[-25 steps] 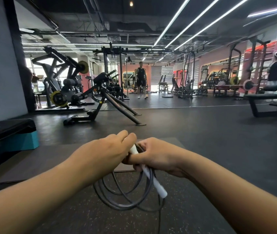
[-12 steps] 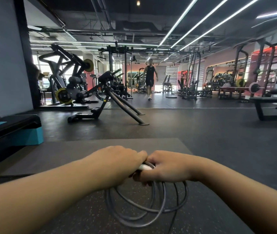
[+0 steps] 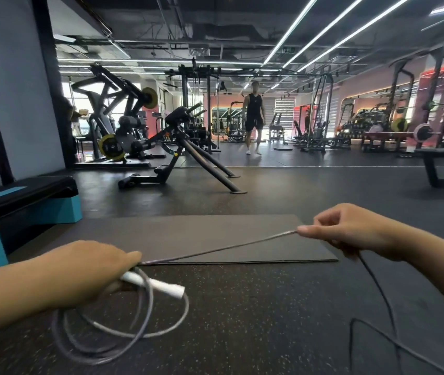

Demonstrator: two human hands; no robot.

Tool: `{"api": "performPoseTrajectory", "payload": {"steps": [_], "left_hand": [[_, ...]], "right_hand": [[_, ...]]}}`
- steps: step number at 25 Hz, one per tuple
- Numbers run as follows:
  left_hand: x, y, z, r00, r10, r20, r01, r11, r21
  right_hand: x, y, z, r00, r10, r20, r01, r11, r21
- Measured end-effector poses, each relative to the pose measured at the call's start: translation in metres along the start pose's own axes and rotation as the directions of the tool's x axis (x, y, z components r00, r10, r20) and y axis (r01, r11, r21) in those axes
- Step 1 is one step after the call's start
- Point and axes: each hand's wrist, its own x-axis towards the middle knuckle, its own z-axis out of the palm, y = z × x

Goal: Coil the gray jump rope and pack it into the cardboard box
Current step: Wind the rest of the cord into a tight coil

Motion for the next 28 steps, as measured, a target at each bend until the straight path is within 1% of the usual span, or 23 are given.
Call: {"api": "performPoseTrajectory", "payload": {"steps": [1,2,3,4,5,6,8,9,11,12,14,15,16,18,19,20,21,23,25,26,28], "left_hand": [[0.0,-0.001,0.001,0.998,-0.012,0.06,0.023,0.983,-0.182],[0.002,0.001,0.0,0.995,0.006,0.095,0.032,0.92,-0.392],[0.003,0.005,-0.004,0.993,0.03,0.11,0.039,0.816,-0.577],[0.004,0.01,-0.009,0.994,0.052,0.092,0.032,0.684,-0.729],[0.005,0.017,-0.014,0.998,0.053,0.041,0.006,0.533,-0.846],[0.005,0.023,-0.018,1.0,0.023,-0.02,-0.027,0.387,-0.922],[0.012,0.04,-0.026,0.991,-0.104,-0.082,-0.067,0.14,-0.988],[0.018,0.05,-0.03,0.981,-0.167,-0.094,-0.093,0.018,-0.996],[0.034,0.077,-0.04,0.959,-0.272,-0.082,-0.15,-0.24,-0.959],[0.041,0.09,-0.044,0.95,-0.308,-0.054,-0.158,-0.326,-0.932],[0.056,0.114,-0.051,0.924,-0.382,0.023,-0.165,-0.452,-0.877],[0.061,0.123,-0.055,0.904,-0.421,0.08,-0.173,-0.529,-0.831],[0.064,0.128,-0.061,0.886,-0.438,0.154,-0.164,-0.606,-0.778],[0.066,0.132,-0.074,0.882,-0.395,0.258,-0.124,-0.722,-0.681],[0.062,0.135,-0.082,0.884,-0.366,0.29,-0.105,-0.761,-0.64],[0.06,0.136,-0.087,0.885,-0.344,0.314,-0.088,-0.786,-0.611],[0.058,0.138,-0.091,0.892,-0.323,0.316,-0.087,-0.808,-0.582],[0.055,0.145,-0.095,0.909,-0.308,0.282,-0.126,-0.847,-0.516],[0.052,0.149,-0.096,0.905,-0.322,0.279,-0.169,-0.872,-0.459],[0.052,0.15,-0.095,0.906,-0.313,0.286,-0.164,-0.881,-0.445],[0.048,0.152,-0.089,0.916,-0.282,0.285,-0.12,-0.871,-0.476]], "right_hand": [[0.003,0.002,0.004,1.0,-0.014,-0.026,0.016,0.994,0.112],[0.006,0.001,0.01,0.999,-0.03,-0.031,0.037,0.965,0.259],[0.01,-0.003,0.017,0.998,-0.056,-0.025,0.061,0.911,0.407],[0.013,-0.009,0.025,0.997,-0.08,-0.019,0.078,0.848,0.524],[0.015,-0.013,0.033,0.995,-0.095,-0.025,0.091,0.808,0.583],[0.017,-0.017,0.04,0.994,-0.106,-0.04,0.109,0.798,0.593],[0.02,-0.022,0.059,0.99,-0.118,-0.074,0.138,0.78,0.611],[0.022,-0.023,0.071,0.99,-0.121,-0.078,0.143,0.746,0.65],[0.022,-0.03,0.098,0.987,-0.152,-0.057,0.142,0.635,0.759],[0.02,-0.035,0.113,0.979,-0.194,-0.054,0.16,0.586,0.794],[0.015,-0.046,0.138,0.952,-0.293,-0.094,0.242,0.525,0.816],[0.012,-0.05,0.148,0.94,-0.314,-0.133,0.284,0.504,0.815],[0.009,-0.054,0.155,0.934,-0.306,-0.182,0.321,0.502,0.803],[0.005,-0.06,0.164,0.926,-0.25,-0.284,0.377,0.554,0.742],[0.005,-0.063,0.167,0.925,-0.22,-0.31,0.38,0.559,0.737],[0.006,-0.067,0.168,0.928,-0.183,-0.325,0.372,0.53,0.762],[0.007,-0.073,0.17,0.93,-0.14,-0.34,0.364,0.489,0.793],[0.012,-0.082,0.174,0.925,-0.04,-0.377,0.358,0.422,0.833],[0.017,-0.087,0.177,0.903,0.039,-0.429,0.373,0.425,0.825],[0.019,-0.086,0.177,0.882,0.074,-0.465,0.38,0.47,0.797],[0.022,-0.083,0.176,0.823,0.108,-0.557,0.366,0.65,0.666]]}}
